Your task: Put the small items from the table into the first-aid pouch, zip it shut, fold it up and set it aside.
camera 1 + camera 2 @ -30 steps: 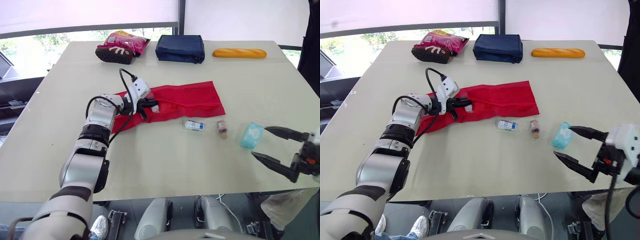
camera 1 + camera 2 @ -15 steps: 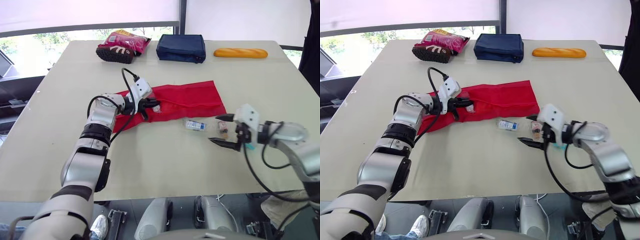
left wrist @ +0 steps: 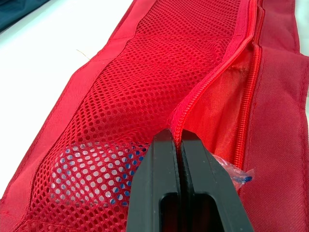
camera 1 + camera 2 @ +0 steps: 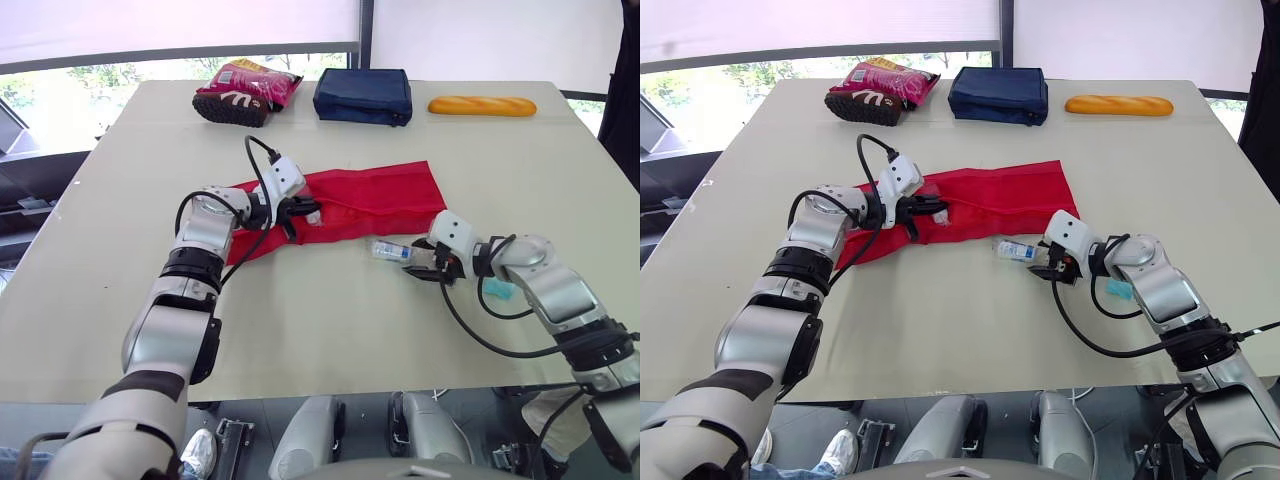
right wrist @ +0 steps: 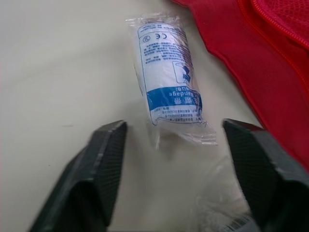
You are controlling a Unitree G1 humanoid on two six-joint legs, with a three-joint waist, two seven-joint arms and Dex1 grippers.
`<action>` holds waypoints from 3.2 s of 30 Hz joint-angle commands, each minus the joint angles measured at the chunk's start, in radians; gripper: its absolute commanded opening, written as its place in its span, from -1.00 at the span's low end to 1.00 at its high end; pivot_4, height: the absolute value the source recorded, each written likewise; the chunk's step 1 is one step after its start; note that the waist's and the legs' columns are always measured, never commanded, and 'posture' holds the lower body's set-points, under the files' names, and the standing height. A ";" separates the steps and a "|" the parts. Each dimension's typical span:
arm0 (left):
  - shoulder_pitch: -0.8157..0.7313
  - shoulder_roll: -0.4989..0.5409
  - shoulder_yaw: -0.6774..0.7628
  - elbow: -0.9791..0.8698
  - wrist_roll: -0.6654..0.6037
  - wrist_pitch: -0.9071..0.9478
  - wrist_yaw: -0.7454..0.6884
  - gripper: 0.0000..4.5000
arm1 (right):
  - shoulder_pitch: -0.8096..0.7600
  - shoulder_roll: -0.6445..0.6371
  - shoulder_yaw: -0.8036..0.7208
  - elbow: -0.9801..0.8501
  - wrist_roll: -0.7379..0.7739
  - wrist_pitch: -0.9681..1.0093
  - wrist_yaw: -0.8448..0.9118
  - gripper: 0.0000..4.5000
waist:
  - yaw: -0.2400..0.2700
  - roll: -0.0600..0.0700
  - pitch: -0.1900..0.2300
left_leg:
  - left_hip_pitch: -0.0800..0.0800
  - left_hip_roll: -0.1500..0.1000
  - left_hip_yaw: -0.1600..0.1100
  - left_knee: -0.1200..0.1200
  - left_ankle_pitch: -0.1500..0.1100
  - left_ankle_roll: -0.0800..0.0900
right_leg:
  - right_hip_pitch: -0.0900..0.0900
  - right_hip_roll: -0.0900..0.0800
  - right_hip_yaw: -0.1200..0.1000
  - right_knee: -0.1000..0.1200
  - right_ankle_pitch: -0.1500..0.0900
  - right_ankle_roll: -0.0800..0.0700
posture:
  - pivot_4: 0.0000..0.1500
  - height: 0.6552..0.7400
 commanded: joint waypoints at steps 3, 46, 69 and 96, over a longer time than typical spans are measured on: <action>-0.015 -0.003 0.007 -0.034 -0.004 -0.016 -0.006 -1.00 | -0.002 0.010 -0.045 -0.088 0.035 0.032 0.000 -0.90 | 0.000 0.000 0.000 | 0.000 0.000 0.000 0.000 0.000 0.000 | 0.000 0.000 0.000 0.000 0.000 0.000 | 1.00 0.99; -0.002 -0.050 0.011 -0.119 -0.034 0.056 -0.106 -1.00 | -0.134 0.431 0.013 0.036 -0.008 0.185 -0.532 -0.95 | -0.013 0.000 0.000 | 0.000 -0.002 0.000 0.000 0.000 0.000 | -0.003 0.001 0.002 0.004 0.000 0.000 | 1.00 0.99; 0.028 -0.074 0.000 -0.160 -0.037 0.067 -0.118 -1.00 | -0.315 0.629 -0.039 0.442 -0.131 -0.054 -0.569 -0.40 | -0.036 0.001 0.000 | 0.000 -0.002 0.001 -0.003 0.001 -0.002 | -0.006 0.001 0.004 0.004 0.000 0.000 | 1.00 0.99; 0.016 -0.093 0.002 -0.096 -0.032 0.027 -0.075 -1.00 | 0.310 0.165 -0.403 -0.692 0.215 0.207 -0.196 0.19 | -0.015 0.001 0.000 | -0.001 -0.003 0.001 -0.003 0.001 -0.001 | -0.006 0.001 0.004 0.003 0.000 0.000 | 1.00 0.99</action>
